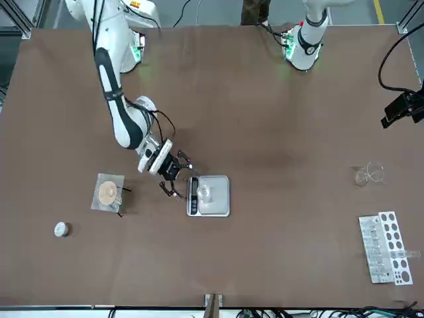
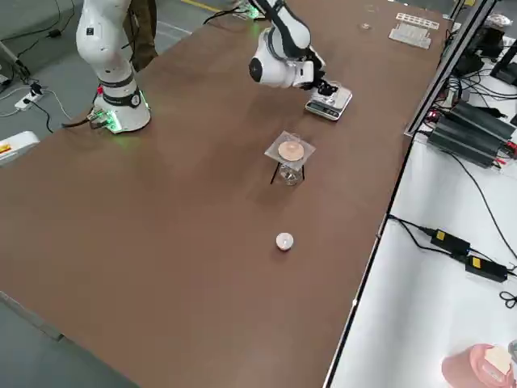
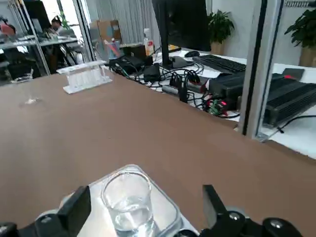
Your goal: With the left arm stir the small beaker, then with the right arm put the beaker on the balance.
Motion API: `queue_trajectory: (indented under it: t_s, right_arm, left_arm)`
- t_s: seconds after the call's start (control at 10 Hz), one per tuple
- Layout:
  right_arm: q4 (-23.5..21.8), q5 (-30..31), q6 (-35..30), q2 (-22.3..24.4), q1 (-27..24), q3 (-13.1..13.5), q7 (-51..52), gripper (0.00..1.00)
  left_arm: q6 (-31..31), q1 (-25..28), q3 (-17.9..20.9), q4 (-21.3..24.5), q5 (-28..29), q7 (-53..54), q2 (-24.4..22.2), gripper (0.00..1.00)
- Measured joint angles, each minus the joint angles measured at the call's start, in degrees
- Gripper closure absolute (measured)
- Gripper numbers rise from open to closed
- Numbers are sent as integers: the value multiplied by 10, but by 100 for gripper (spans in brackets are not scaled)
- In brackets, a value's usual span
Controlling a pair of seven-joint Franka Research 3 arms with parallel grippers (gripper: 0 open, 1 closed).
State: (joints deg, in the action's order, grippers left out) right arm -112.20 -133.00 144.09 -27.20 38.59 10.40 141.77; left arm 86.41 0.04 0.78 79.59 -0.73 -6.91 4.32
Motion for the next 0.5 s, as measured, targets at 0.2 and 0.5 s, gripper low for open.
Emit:
queue_trajectory:
  t_s: [0.2,0.5]
  right_arm:
    - [-3,33,67,28,1,-2,-20,0]
    - [-4,103,201,58,12,-21,-99,0]
  left_arm:
    - [0,1,3,0,2,0,0,0]
    - [2,1,3,0,6,0,0,0]
